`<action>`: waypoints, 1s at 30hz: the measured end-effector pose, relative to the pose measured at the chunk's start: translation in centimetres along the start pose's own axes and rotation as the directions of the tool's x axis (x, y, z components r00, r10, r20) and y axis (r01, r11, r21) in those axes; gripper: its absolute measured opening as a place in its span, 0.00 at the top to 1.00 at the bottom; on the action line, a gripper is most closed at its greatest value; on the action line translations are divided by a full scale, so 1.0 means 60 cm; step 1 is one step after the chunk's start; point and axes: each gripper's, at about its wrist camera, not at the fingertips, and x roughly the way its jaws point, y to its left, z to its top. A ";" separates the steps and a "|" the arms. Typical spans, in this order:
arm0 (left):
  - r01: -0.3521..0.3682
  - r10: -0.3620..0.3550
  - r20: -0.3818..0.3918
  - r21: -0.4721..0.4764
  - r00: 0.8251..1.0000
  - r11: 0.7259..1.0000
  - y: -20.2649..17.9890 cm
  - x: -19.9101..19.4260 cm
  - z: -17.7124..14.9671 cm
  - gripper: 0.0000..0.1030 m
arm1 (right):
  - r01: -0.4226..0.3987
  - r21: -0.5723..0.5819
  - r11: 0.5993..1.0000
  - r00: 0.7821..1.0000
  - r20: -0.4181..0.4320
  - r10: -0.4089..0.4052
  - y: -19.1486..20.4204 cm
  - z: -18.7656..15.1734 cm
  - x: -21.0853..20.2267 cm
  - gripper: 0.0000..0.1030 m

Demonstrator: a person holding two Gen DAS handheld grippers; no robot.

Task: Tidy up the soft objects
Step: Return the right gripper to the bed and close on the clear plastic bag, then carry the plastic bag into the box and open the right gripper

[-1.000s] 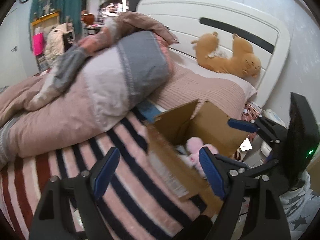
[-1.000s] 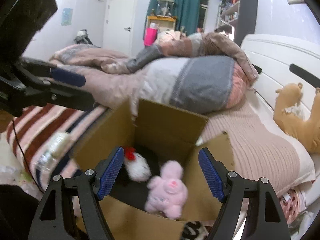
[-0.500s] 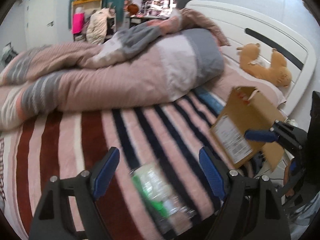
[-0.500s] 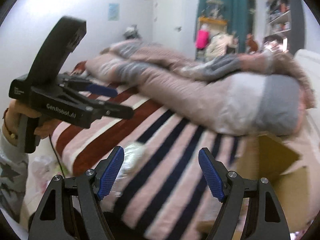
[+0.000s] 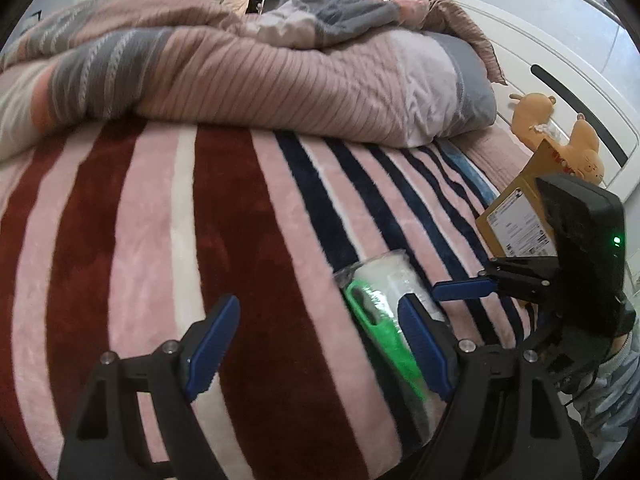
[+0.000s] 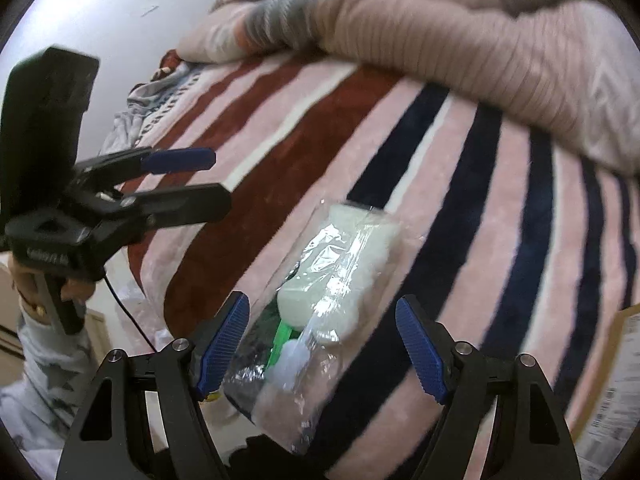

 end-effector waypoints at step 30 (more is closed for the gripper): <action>0.211 -0.220 0.059 0.127 0.974 0.969 -0.181 -0.072 0.066 0.23 | -0.011 -0.111 0.994 0.958 0.283 0.042 0.053 -0.025 -0.175 0.69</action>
